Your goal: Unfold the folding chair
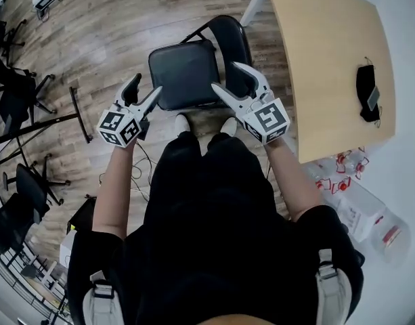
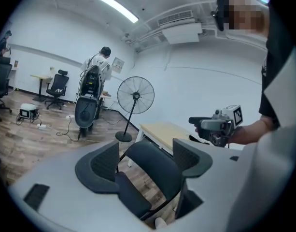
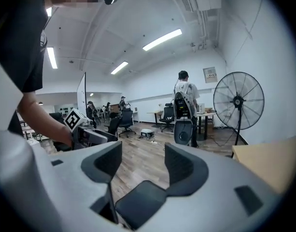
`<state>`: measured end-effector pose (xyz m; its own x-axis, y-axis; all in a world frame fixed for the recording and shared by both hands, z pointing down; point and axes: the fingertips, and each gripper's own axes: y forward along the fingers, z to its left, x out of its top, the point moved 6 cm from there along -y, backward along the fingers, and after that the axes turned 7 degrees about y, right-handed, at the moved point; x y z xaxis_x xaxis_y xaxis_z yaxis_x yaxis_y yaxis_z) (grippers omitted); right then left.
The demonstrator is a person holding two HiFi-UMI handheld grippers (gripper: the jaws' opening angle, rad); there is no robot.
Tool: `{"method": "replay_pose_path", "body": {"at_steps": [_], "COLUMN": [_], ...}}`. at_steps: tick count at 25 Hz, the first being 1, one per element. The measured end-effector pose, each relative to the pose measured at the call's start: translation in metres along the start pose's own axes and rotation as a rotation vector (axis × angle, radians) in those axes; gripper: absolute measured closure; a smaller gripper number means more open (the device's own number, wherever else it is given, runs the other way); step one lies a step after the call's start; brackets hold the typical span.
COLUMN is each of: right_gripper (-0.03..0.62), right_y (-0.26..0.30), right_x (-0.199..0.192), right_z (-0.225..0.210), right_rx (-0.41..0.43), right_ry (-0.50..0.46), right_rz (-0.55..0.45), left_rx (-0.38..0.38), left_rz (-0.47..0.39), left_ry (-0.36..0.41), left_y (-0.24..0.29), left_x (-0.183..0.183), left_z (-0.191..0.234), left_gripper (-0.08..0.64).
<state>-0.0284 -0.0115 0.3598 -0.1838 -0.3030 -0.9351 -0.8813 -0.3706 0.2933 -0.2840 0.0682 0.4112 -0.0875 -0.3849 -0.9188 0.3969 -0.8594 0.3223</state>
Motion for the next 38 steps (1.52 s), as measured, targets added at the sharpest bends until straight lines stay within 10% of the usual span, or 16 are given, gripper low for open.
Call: {"method": "replay_pose_path", "body": {"at_steps": [9, 38], "right_gripper": [0.331, 0.512], "right_y": [-0.04, -0.045], "right_x": [0.058, 0.09], "right_z": [0.058, 0.118], "right_rx": [0.111, 0.297], "right_ry": [-0.068, -0.122], "right_rz": [-0.15, -0.216], "left_rx": [0.008, 0.103], "left_rz": [-0.168, -0.298], "left_ry": [0.227, 0.306], "left_y": [-0.043, -0.094], "left_x": [0.086, 0.105], "left_z": [-0.099, -0.146], "left_gripper": [0.259, 0.494]}}
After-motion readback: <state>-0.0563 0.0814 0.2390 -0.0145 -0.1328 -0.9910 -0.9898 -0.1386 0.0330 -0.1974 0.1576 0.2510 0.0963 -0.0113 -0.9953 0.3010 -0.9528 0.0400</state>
